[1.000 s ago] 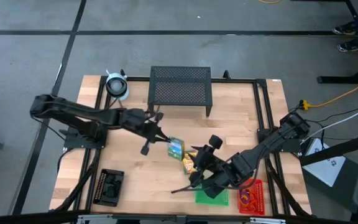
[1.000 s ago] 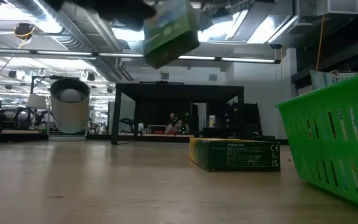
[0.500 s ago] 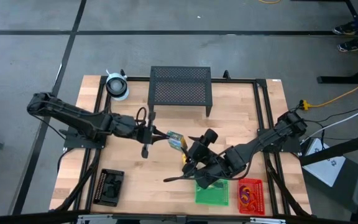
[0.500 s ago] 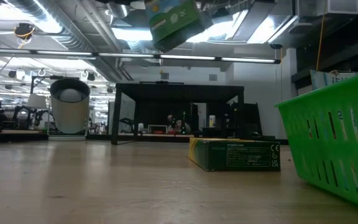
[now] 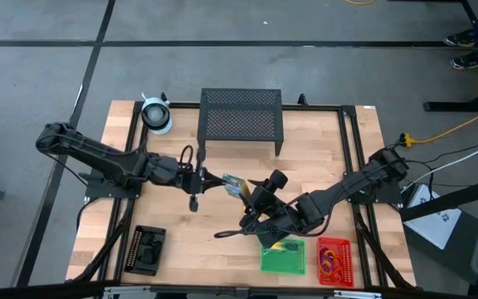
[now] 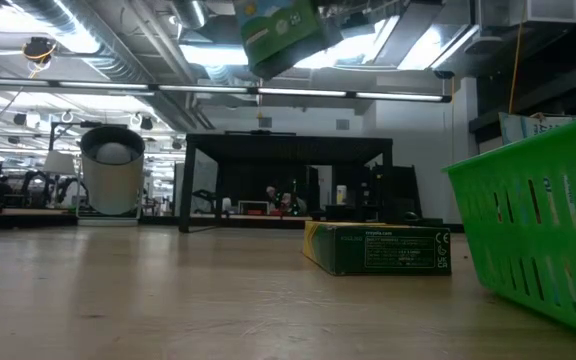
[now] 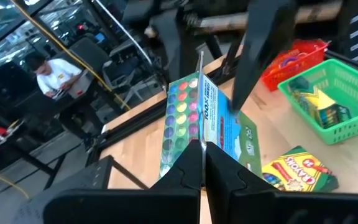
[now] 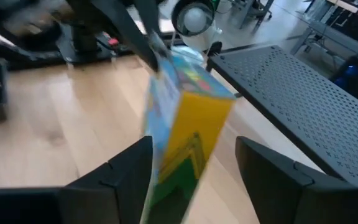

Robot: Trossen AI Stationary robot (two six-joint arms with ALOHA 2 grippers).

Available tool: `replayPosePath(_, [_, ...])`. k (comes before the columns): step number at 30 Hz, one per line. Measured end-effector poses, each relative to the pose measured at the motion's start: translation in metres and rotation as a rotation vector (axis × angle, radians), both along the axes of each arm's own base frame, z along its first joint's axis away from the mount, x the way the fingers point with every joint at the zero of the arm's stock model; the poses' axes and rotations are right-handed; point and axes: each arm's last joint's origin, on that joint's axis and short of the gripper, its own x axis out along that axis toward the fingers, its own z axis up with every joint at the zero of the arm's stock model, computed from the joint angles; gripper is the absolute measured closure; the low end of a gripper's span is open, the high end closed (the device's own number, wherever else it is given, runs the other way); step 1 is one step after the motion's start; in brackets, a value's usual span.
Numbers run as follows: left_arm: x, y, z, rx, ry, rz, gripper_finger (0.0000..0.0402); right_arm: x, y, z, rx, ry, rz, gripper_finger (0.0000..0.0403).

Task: Pick & Place Office Desk Supplies
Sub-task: Put the yellow green crayon box into the green bin

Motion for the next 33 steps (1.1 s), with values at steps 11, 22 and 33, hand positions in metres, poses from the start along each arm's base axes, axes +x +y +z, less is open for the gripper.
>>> replayPosePath(11, [-0.003,-0.013,0.001,-0.003,-0.007,-0.035,0.04,0.004,-0.008,-0.004,0.018,0.022,-0.002,0.0184])
replayPosePath(22, [-0.006,-0.024,0.001,0.011,-0.012,-0.042,0.04,0.005,-0.008,-0.004,0.018,0.047,0.024,0.0257])
replayPosePath(33, [-0.004,-0.013,-0.005,-0.012,0.03,0.015,0.04,0.006,-0.011,-0.005,-0.007,0.069,0.031,0.0382])
